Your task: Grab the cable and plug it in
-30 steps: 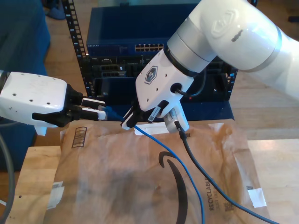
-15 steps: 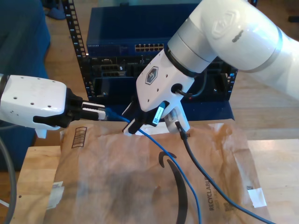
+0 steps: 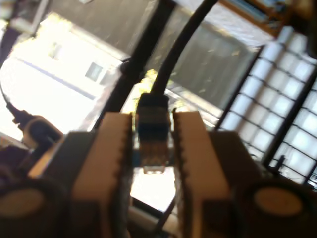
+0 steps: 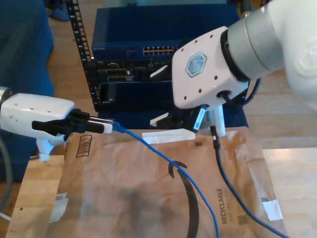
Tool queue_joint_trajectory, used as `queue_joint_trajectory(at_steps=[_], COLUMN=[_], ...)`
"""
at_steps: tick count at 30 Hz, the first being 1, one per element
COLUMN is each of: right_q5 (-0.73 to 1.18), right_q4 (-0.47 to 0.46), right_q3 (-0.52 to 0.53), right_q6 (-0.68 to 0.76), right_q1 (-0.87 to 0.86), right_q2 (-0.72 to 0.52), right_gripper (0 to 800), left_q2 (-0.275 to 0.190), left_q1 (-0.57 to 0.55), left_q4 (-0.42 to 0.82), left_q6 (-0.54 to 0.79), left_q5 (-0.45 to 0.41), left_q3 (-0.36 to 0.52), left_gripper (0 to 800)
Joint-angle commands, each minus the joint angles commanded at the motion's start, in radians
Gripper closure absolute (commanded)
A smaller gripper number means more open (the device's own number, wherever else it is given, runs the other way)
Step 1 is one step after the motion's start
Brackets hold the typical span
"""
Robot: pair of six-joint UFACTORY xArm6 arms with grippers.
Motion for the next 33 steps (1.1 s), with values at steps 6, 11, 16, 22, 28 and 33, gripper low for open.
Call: queue_joint_trajectory(at_steps=[6, 11, 16, 22, 28, 33], right_q5=[-0.170, -0.253, -0.324, -0.453, -0.528, -0.586], right_q4=[0.002, 0.002, 0.002, 0.000, 0.000, 0.002], right_q3=[0.072, 0.112, 0.149, 0.204, 0.233, 0.255], right_q6=[-0.103, -0.173, -0.233, -0.328, -0.373, -0.373], right_q1=[0.104, 0.152, 0.242, 0.336, 0.336, 0.336], right_q2=[-0.026, -0.066, -0.097, -0.115, -0.133, -0.133], right_gripper=[3, 3, 4, 4, 4, 7], left_q2=[0.089, 0.141, 0.157, 0.178, 0.196, 0.198], left_q1=[0.052, 0.086, 0.086, 0.086, 0.086, 0.084], left_q4=[-0.081, -0.129, -0.144, -0.163, -0.164, -0.164], left_q6=[-0.020, -0.061, -0.068, -0.068, -0.068, -0.066], left_q5=[0.086, 0.178, 0.226, 0.290, 0.316, 0.330], left_q3=[-0.018, -0.035, -0.035, -0.035, -0.035, -0.035], left_gripper=[797, 797, 795, 793, 787, 779])
